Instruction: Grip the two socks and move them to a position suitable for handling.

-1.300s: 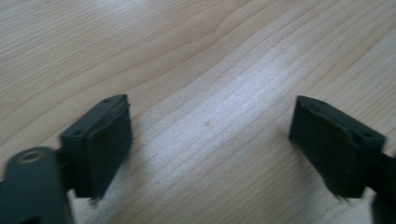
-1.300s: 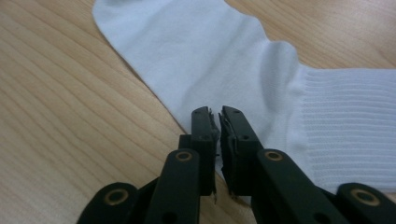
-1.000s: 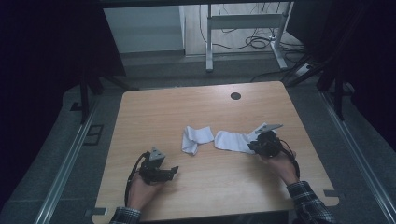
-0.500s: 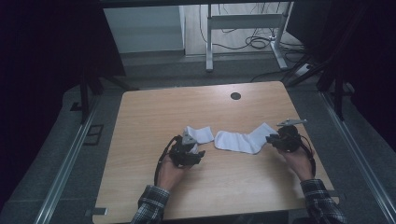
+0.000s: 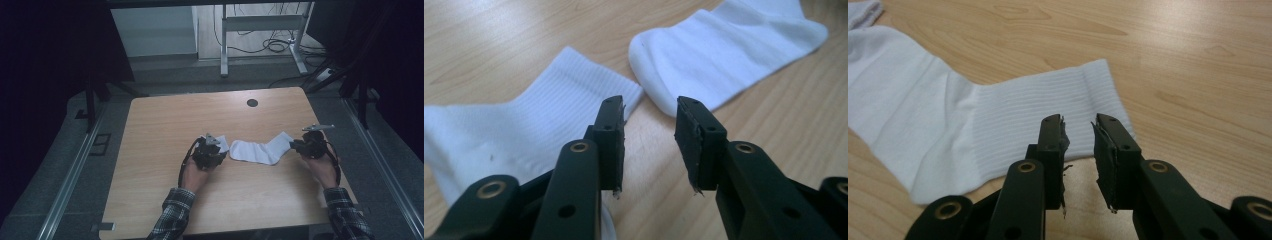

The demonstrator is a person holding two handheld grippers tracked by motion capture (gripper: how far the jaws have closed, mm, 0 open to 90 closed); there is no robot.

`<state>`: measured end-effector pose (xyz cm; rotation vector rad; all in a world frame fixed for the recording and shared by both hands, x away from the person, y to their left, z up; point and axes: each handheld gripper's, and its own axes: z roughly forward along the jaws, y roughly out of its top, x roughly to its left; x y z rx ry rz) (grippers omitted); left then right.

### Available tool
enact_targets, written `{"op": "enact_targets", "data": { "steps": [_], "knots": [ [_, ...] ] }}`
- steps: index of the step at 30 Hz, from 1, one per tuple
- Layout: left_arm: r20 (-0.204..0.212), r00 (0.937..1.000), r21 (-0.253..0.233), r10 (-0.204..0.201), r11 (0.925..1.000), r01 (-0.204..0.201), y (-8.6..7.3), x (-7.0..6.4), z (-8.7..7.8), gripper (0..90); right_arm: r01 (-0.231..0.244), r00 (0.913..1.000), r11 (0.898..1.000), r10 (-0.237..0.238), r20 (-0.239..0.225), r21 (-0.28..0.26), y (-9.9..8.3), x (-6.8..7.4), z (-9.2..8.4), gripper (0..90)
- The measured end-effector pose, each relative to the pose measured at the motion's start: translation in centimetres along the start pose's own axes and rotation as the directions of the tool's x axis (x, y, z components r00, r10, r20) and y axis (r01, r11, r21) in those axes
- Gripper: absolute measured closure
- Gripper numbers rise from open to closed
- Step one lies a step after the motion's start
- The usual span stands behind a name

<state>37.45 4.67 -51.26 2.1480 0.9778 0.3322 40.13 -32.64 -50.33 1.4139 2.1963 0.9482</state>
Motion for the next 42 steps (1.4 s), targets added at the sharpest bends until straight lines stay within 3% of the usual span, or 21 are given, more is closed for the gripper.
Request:
{"op": "enact_targets", "data": {
  "steps": [9,11,20,26,27,31,35,42],
  "knots": [
    [-0.013,0.9999,-0.004,-0.007,1.0000,0.007,1.0,-0.2,2.1,67.6,-0.005,0.9998,1.000,0.005,0.019,-0.003,0.7,-0.7,1.1,72.4],
    [-0.012,0.9999,-0.006,-0.005,1.0000,0.005,1.2,-0.3,2.6,65.2,0.015,0.9992,1.000,-0.015,0.037,-0.008,0.7,-0.9,1.4,69.2],
    [-0.018,0.9998,0.005,-0.011,0.9999,0.011,1.3,-0.9,4.5,57.0,0.014,0.9984,1.000,-0.014,0.055,0.000,0.2,-1.7,2.5,55.7],
    [-0.022,0.9997,0.013,0.008,0.9999,-0.008,1.5,-1.1,4.6,65.7,0.011,0.9984,0.999,-0.013,0.054,0.030,-0.1,-1.6,3.2,66.1],
    [-0.021,0.9997,0.021,0.016,0.9997,-0.015,1.5,-1.1,4.7,72.6,0.015,0.9983,0.999,-0.017,0.055,0.036,-0.1,-1.4,3.2,75.1],
    [-0.014,0.9995,0.015,0.027,0.9995,-0.027,1.3,-1.1,4.4,85.4,0.017,0.9981,0.999,-0.020,0.059,0.046,0.0,-0.9,3.1,79.9],
    [-0.024,0.9987,0.001,0.045,0.9990,-0.045,1.1,-1.4,4.0,86.3,0.014,0.9986,0.999,-0.017,0.051,0.044,0.0,-0.8,2.7,80.2],
    [-0.006,0.9994,-0.028,0.034,0.9990,-0.034,1.7,-1.4,2.4,85.7,0.016,0.9994,1.000,-0.015,0.032,-0.011,0.4,-0.5,0.8,80.0]
  ]
}}
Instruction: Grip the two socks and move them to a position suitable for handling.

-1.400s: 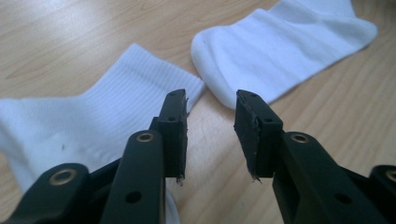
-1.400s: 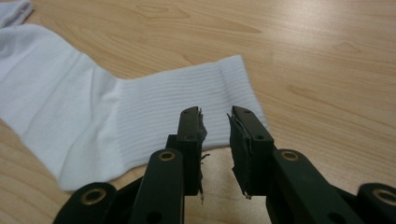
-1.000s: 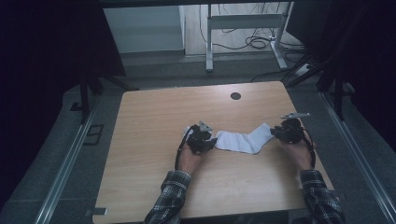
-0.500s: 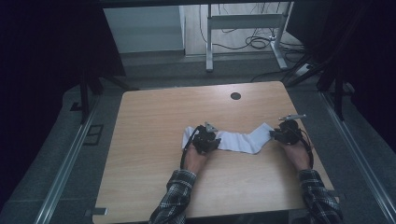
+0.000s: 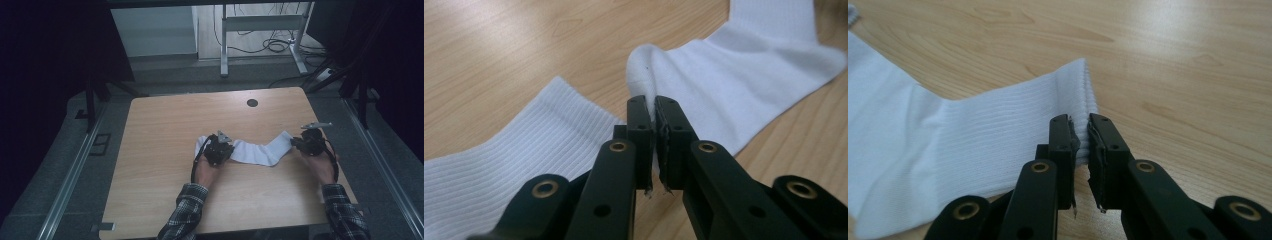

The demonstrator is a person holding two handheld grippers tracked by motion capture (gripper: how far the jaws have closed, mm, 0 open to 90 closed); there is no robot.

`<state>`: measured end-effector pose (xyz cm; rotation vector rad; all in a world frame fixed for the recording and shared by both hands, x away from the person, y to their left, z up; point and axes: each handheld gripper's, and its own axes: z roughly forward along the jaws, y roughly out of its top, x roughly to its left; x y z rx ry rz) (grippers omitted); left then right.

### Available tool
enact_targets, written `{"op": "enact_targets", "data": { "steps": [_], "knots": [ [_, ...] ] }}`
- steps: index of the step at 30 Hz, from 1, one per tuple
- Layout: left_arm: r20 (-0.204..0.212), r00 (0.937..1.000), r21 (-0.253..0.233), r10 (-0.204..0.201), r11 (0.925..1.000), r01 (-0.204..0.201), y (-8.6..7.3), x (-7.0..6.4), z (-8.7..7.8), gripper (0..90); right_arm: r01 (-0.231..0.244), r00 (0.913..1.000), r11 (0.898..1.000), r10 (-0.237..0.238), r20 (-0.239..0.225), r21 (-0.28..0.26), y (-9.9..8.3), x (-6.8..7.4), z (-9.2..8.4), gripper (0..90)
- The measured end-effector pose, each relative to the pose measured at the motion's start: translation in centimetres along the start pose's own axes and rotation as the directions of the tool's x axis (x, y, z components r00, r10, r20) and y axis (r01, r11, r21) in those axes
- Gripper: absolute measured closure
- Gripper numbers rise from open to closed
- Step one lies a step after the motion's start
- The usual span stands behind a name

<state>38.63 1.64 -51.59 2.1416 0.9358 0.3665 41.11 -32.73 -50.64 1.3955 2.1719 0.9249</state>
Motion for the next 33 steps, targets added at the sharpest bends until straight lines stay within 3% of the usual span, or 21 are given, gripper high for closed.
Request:
{"op": "enact_targets", "data": {
  "steps": [9,21,25,29,33],
  "knots": [
    [0.011,0.9999,-0.012,0.007,0.9999,-0.007,0.2,-0.1,-2.3,86.1,-0.006,0.9996,0.999,0.005,-0.029,-0.037,0.0,0.5,-1.8,80.2],
    [0.013,0.9998,0.002,0.012,0.9999,-0.012,-2.5,0.9,-6.6,85.9,0.049,0.9926,0.998,-0.053,-0.109,-0.043,-0.2,3.6,-3.2,80.2],
    [0.007,1.0000,0.008,0.005,1.0000,-0.005,-4.0,1.3,-8.4,85.8,0.086,0.9836,0.995,-0.091,-0.156,-0.043,-0.4,5.9,-3.6,80.1],
    [0.006,1.0000,0.013,-0.001,0.9999,0.001,-5.1,1.5,-9.6,85.9,0.104,0.9773,0.994,-0.110,-0.181,-0.043,-0.5,7.0,-3.7,80.0],
    [0.008,0.9999,0.020,-0.014,0.9997,0.014,-6.7,1.7,-11.1,85.8,0.134,0.9652,0.990,-0.140,-0.221,-0.040,-0.9,8.9,-3.8,79.9]
  ]
}}
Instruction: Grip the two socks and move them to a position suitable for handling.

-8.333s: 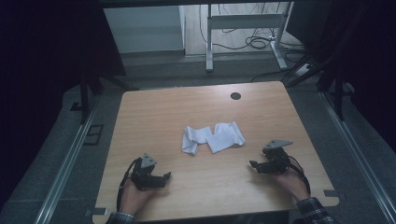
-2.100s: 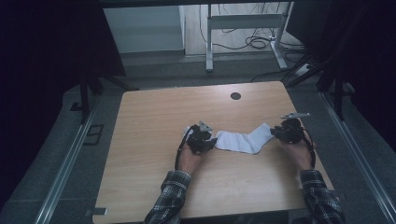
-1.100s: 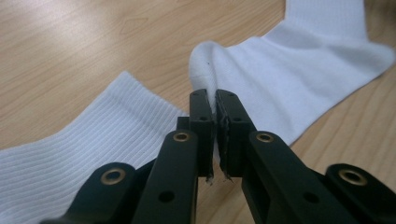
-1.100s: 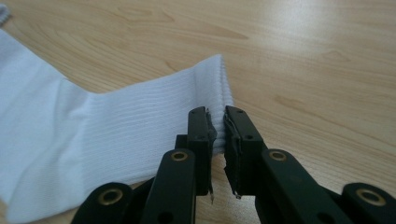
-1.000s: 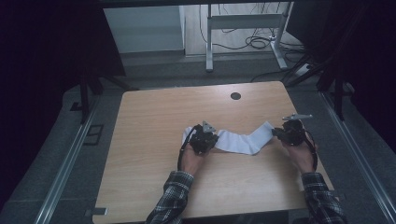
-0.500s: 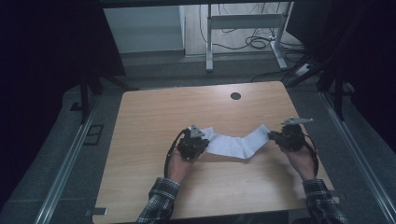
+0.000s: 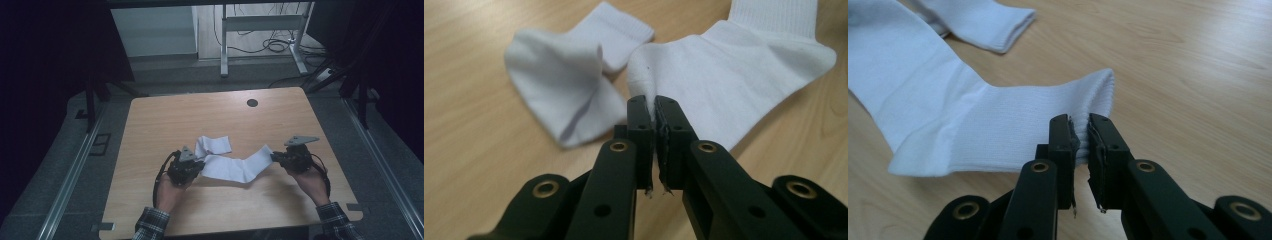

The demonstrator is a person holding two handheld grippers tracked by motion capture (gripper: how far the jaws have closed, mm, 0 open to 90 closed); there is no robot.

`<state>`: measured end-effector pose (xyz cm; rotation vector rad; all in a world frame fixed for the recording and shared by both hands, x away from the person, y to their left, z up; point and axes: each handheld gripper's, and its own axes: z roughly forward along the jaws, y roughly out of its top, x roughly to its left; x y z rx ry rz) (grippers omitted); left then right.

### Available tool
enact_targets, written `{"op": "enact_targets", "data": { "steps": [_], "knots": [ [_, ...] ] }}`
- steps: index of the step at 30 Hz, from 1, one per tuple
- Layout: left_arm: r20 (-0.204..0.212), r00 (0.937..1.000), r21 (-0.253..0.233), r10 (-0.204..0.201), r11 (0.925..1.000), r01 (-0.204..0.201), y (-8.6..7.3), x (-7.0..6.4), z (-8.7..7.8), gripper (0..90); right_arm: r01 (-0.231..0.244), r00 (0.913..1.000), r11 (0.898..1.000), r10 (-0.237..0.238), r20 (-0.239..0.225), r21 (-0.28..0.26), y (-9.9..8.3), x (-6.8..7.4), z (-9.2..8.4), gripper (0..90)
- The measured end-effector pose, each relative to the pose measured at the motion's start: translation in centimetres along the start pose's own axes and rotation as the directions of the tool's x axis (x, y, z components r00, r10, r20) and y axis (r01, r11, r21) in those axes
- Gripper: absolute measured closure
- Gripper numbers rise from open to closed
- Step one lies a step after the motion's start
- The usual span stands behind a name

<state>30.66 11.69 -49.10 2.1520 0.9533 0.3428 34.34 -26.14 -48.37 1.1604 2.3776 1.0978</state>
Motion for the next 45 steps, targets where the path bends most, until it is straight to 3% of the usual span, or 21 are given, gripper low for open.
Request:
{"op": "enact_targets", "data": {
  "steps": [6,12,19,21,23,29,34,36,38,43,45],
  "knots": [
    [0.000,0.9996,0.009,-0.029,0.9995,0.029,-2.7,0.1,-2.2,85.6,0.026,0.9982,1.000,-0.026,-0.054,0.010,-0.2,2.1,0.3,79.7],
    [0.007,0.9992,0.030,-0.039,0.9988,0.039,-4.7,-0.2,-2.9,85.4,0.058,0.9952,0.998,-0.055,-0.081,0.037,-0.7,3.7,1.0,79.3],
    [0.003,0.9984,0.069,-0.057,0.9960,0.057,-5.9,-0.3,-2.0,81.6,0.058,0.9954,0.994,-0.051,-0.081,0.090,-1.7,3.7,2.1,76.7],
    [0.010,0.9957,0.040,-0.092,0.9950,0.091,-5.8,-0.1,-1.9,73.2,0.051,0.9965,0.995,-0.044,-0.071,0.091,-1.9,3.6,2.2,72.1],
    [0.008,0.9954,0.033,-0.096,0.9949,0.095,-5.7,0.0,-1.9,68.4,0.048,0.9967,0.996,-0.043,-0.069,0.078,-1.8,3.4,2.0,71.8],
    [-0.042,0.9947,-0.013,-0.093,0.9956,0.093,-5.0,0.8,-1.9,57.6,0.030,0.9987,0.999,-0.028,-0.042,0.041,-1.6,2.6,1.4,67.3],
    [-0.098,0.9916,-0.003,-0.085,0.9964,0.085,-5.5,1.7,-1.6,50.3,0.018,0.9995,0.999,-0.017,-0.025,0.044,-1.7,2.0,1.6,67.6],
    [-0.102,0.9906,-0.001,-0.091,0.9958,0.092,-5.7,2.0,-1.6,48.2,0.016,0.9996,0.999,-0.015,-0.024,0.042,-1.7,1.9,1.7,67.7],
    [-0.121,0.9857,-0.004,-0.117,0.9931,0.118,-6.0,2.7,-1.7,45.5,0.013,0.9997,0.999,-0.012,-0.023,0.040,-1.6,1.8,1.8,67.6],
    [-0.154,0.9789,0.008,-0.135,0.9904,0.138,-6.5,3.4,-1.7,38.3,0.017,0.9995,0.999,-0.016,-0.029,0.037,-1.2,2.1,2.1,67.0],
    [-0.188,0.9731,0.021,-0.134,0.9899,0.140,-6.9,3.9,-1.6,37.6,0.024,0.9992,0.999,-0.023,-0.032,0.035,-0.8,2.3,2.4,67.0]
  ]
}}
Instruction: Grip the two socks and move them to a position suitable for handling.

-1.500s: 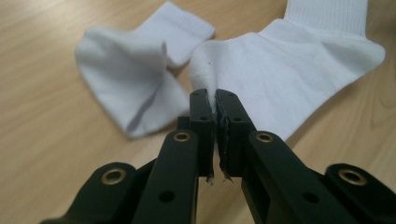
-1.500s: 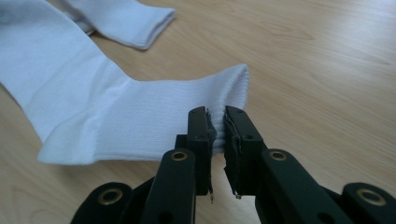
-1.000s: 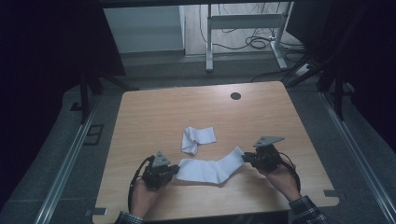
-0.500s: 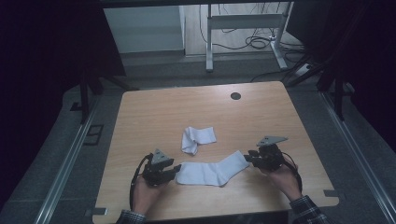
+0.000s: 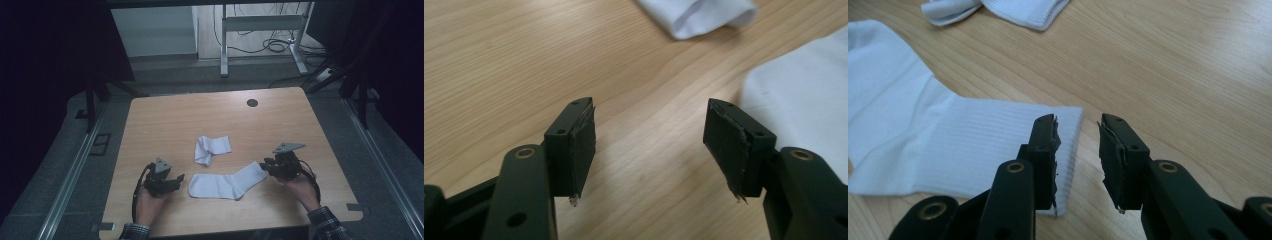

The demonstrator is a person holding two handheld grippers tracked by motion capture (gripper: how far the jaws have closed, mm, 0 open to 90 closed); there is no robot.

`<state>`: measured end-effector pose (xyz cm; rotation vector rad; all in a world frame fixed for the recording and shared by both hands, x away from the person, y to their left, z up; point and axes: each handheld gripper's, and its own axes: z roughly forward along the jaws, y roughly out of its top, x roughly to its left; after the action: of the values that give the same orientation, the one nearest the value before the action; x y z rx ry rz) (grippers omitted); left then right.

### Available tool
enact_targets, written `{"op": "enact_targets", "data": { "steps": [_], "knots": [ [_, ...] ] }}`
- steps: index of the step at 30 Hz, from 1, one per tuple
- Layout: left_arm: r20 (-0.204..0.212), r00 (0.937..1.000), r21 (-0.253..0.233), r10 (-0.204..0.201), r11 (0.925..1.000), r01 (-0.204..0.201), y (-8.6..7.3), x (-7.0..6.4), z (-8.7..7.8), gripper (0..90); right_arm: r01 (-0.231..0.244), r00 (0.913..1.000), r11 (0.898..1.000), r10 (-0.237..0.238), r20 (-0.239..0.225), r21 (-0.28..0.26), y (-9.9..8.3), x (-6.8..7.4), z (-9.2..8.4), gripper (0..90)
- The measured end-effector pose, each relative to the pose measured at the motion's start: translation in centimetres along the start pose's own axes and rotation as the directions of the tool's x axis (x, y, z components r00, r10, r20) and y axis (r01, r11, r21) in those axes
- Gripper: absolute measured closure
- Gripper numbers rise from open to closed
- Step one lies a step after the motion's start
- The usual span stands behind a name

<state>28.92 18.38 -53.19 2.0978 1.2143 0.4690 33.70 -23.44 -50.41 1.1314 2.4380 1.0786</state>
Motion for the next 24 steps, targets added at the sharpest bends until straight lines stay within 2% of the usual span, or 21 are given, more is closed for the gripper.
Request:
{"op": "enact_targets", "data": {
  "steps": [4,6,8,10,11,14,16,20,21,24],
  "knots": [
    [-0.020,0.9997,0.009,-0.015,0.9998,0.015,-0.3,0.3,0.2,35.0,0.004,1.0000,1.000,-0.004,-0.002,-0.005,0.7,0.2,0.4,66.8],
    [-0.040,0.9992,0.022,-0.008,0.9997,0.009,-0.5,0.4,0.5,32.2,0.010,0.9999,1.000,-0.010,-0.011,0.003,1.3,0.4,1.0,67.4],
    [-0.038,0.9992,0.016,-0.012,0.9998,0.013,-0.6,0.4,0.6,30.9,0.009,0.9999,1.000,-0.009,-0.013,0.004,1.4,0.5,1.3,68.0],
    [-0.031,0.9992,0.011,-0.025,0.9996,0.025,-0.7,0.6,0.6,29.5,0.012,0.9997,1.000,-0.012,-0.020,0.012,2.5,0.7,2.2,68.8],
    [-0.018,0.9992,0.003,-0.036,0.9993,0.036,-0.9,0.7,0.7,29.5,0.012,0.9997,1.000,-0.012,-0.020,0.012,2.5,0.7,2.2,68.8],
    [-0.006,0.9997,0.002,-0.025,0.9997,0.025,-0.9,0.7,0.8,23.2,0.024,0.9995,0.999,-0.024,-0.019,0.023,4.2,1.5,3.6,67.9],
    [-0.005,0.9997,0.004,-0.025,0.9997,0.025,-0.9,0.6,0.8,22.8,0.026,0.9995,0.999,-0.025,-0.021,0.025,4.6,1.6,3.9,67.6],
    [-0.006,0.9997,0.007,-0.026,0.9996,0.026,-0.9,0.5,0.8,20.2,0.037,0.9992,0.998,-0.036,-0.018,0.044,6.4,2.6,5.7,66.4],
    [-0.005,0.9997,0.005,-0.026,0.9997,0.026,-0.9,0.5,0.9,20.0,0.044,0.9990,0.997,-0.043,-0.012,0.056,7.1,2.9,6.6,66.1],
    [-0.006,0.9997,0.007,-0.025,0.9997,0.025,-0.9,0.5,0.9,19.2,0.042,0.9991,0.997,-0.042,-0.012,0.064,7.7,3.1,7.5,65.9]
  ]
}}
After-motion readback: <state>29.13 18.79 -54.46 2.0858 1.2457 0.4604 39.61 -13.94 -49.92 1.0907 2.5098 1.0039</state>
